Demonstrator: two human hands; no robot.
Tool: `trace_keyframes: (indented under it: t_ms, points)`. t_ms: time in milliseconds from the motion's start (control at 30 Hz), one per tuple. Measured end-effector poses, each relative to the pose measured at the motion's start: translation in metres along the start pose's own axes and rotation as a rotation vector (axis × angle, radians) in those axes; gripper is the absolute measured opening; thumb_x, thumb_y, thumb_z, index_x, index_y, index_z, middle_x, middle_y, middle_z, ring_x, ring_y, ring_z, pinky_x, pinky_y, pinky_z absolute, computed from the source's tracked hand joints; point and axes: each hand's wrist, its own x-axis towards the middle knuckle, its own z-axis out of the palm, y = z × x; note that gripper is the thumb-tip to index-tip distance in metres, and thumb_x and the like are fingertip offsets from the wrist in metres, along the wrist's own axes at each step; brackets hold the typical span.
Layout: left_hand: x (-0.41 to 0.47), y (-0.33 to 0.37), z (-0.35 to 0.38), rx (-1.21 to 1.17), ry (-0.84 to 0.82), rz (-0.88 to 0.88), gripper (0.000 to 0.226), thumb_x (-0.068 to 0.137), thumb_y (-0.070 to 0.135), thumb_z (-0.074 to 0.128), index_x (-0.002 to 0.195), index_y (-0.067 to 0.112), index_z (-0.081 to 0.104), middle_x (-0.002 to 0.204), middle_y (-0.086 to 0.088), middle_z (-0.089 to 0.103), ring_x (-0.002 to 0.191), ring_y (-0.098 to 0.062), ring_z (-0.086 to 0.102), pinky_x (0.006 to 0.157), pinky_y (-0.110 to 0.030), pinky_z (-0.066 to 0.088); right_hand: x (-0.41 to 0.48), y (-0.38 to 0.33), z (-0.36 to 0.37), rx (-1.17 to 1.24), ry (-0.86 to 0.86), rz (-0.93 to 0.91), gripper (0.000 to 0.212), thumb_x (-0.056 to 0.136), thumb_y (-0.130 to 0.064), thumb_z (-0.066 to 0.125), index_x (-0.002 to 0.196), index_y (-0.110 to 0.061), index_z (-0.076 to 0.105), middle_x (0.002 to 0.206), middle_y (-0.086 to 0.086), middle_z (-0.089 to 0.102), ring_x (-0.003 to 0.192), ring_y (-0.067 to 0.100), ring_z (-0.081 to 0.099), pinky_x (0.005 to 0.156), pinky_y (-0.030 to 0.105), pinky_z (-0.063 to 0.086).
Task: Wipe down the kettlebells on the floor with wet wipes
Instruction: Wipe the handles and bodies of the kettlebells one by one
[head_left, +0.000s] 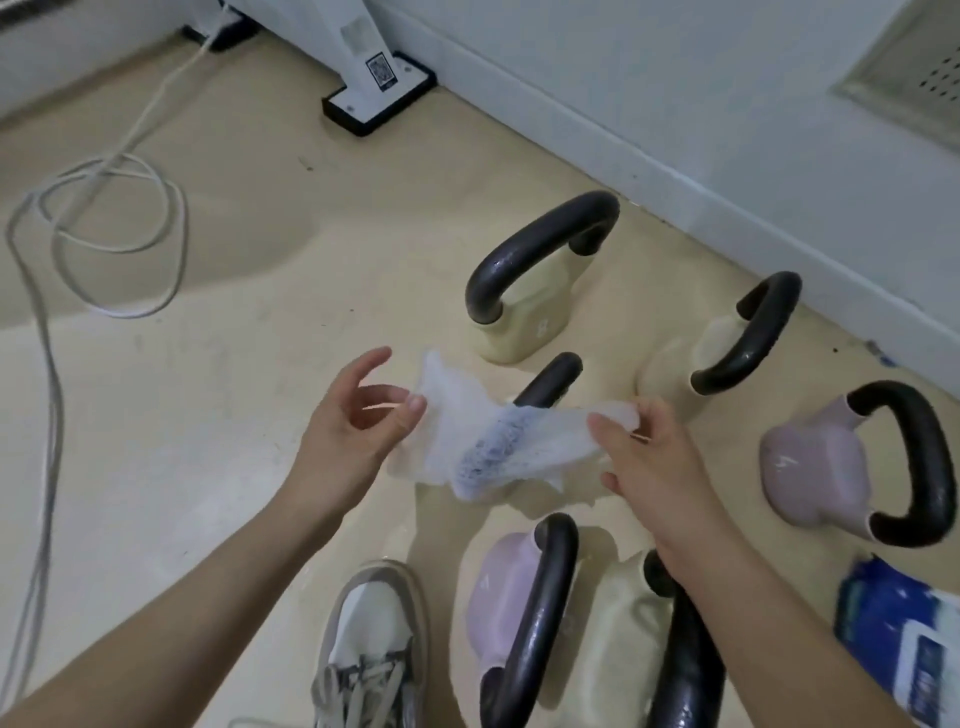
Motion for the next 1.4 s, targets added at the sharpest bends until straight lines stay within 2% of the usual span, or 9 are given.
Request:
trace_keyframes:
  t_ms: [100, 300, 467, 668, 801, 968, 1102, 1269, 1402]
  points:
    - [-0.003, 0.0, -0.001, 0.189, 0.176, 0.062, 0.037, 0.081, 0.028, 0.075, 0.112, 0.028, 0.055, 0.098, 0.005, 0.061, 0.087, -0.006, 0.059, 0.075, -0.024, 0.045, -0.009, -0.007, 0.008, -0.242, 0.141, -0.152, 0.034, 0.085, -0.032, 0.062, 0.111, -0.029, 0.04, 0.121, -0.001, 0.044, 0.103, 0.018, 0.051, 0.094, 0.036, 0.045]
    - [-0.035, 0.005, 0.061, 0.45, -0.238, 0.342, 0.028, 0.093, 0.044, 0.052, 0.113, 0.025, 0.05, 0.089, 0.009, 0.065, 0.079, -0.01, 0.061, 0.068, -0.026, 0.046, -0.042, -0.013, 0.035, -0.375, -0.096, -0.467, 0.026, 0.095, -0.014, 0.048, 0.11, -0.033, 0.057, 0.1, -0.013, 0.057, 0.091, 0.003, 0.057, 0.079, 0.017, 0.046]
    - [-0.01, 0.015, 0.079, 0.785, -0.208, 0.339, 0.018, 0.093, 0.031, 0.048, 0.101, 0.016, 0.043, 0.084, -0.004, 0.064, 0.073, -0.029, 0.059, 0.057, -0.035, 0.038, -0.026, -0.005, 0.025, -0.926, -0.038, -0.822, 0.066, 0.069, -0.005, 0.053, 0.132, -0.021, 0.053, 0.107, 0.001, 0.051, 0.095, 0.024, 0.052, 0.073, 0.036, 0.051]
    - [0.018, 0.046, 0.097, 0.977, -0.355, 0.273, 0.017, 0.084, 0.023, 0.049, 0.071, 0.025, 0.039, 0.069, 0.007, 0.053, 0.066, -0.021, 0.049, 0.053, -0.027, 0.035, -0.004, -0.025, 0.024, -1.147, 0.03, -0.813, 0.049, 0.066, -0.013, 0.049, 0.114, -0.014, 0.057, 0.118, 0.003, 0.052, 0.112, 0.022, 0.043, 0.08, 0.039, 0.046]
    - [0.003, 0.02, 0.087, 0.962, -0.11, 0.379, 0.013, 0.085, 0.028, 0.049, 0.095, 0.019, 0.05, 0.083, -0.003, 0.065, 0.067, -0.03, 0.055, 0.05, -0.031, 0.032, 0.007, -0.031, 0.026, -1.228, -0.096, -0.827, 0.047, 0.067, -0.02, 0.048, 0.114, -0.02, 0.054, 0.132, -0.001, 0.046, 0.126, 0.022, 0.04, 0.09, 0.041, 0.041]
    - [-0.032, -0.03, 0.061, 0.382, -0.067, 0.404, 0.012, 0.086, 0.021, 0.058, 0.096, 0.026, 0.054, 0.079, 0.01, 0.061, 0.069, -0.007, 0.055, 0.059, -0.02, 0.039, -0.015, -0.026, 0.025, -0.733, 0.065, -0.376, 0.027, 0.077, -0.013, 0.06, 0.1, -0.02, 0.046, 0.109, 0.002, 0.048, 0.104, 0.023, 0.047, 0.088, 0.03, 0.037]
    - [-0.034, -0.026, 0.058, 0.187, -0.066, 0.269, 0.034, 0.077, 0.005, 0.067, 0.1, 0.029, 0.059, 0.082, 0.013, 0.065, 0.067, -0.001, 0.058, 0.06, -0.009, 0.04, -0.041, -0.018, 0.048, -0.181, -0.347, 0.152, 0.014, 0.091, -0.032, 0.057, 0.093, -0.021, 0.065, 0.088, -0.003, 0.071, 0.089, 0.015, 0.067, 0.095, 0.041, 0.05]
    - [-0.048, -0.037, 0.052, 0.07, -0.136, 0.238, 0.056, 0.082, 0.012, 0.065, 0.134, 0.029, 0.049, 0.127, 0.019, 0.059, 0.117, 0.005, 0.054, 0.099, -0.015, 0.04, -0.046, -0.007, 0.089, 0.075, -0.234, 0.115, 0.022, 0.093, -0.035, 0.059, 0.102, -0.017, 0.067, 0.092, 0.0, 0.075, 0.087, 0.009, 0.071, 0.086, 0.032, 0.054]
    - [-0.047, -0.046, 0.052, 0.159, -0.098, 0.263, 0.046, 0.088, 0.03, 0.056, 0.133, 0.036, 0.047, 0.129, 0.021, 0.057, 0.118, 0.011, 0.051, 0.098, -0.009, 0.036, -0.05, -0.009, 0.086, 0.335, -0.191, 0.124, 0.02, 0.086, -0.008, 0.069, 0.106, -0.005, 0.069, 0.093, 0.007, 0.076, 0.084, 0.011, 0.073, 0.067, 0.015, 0.053]
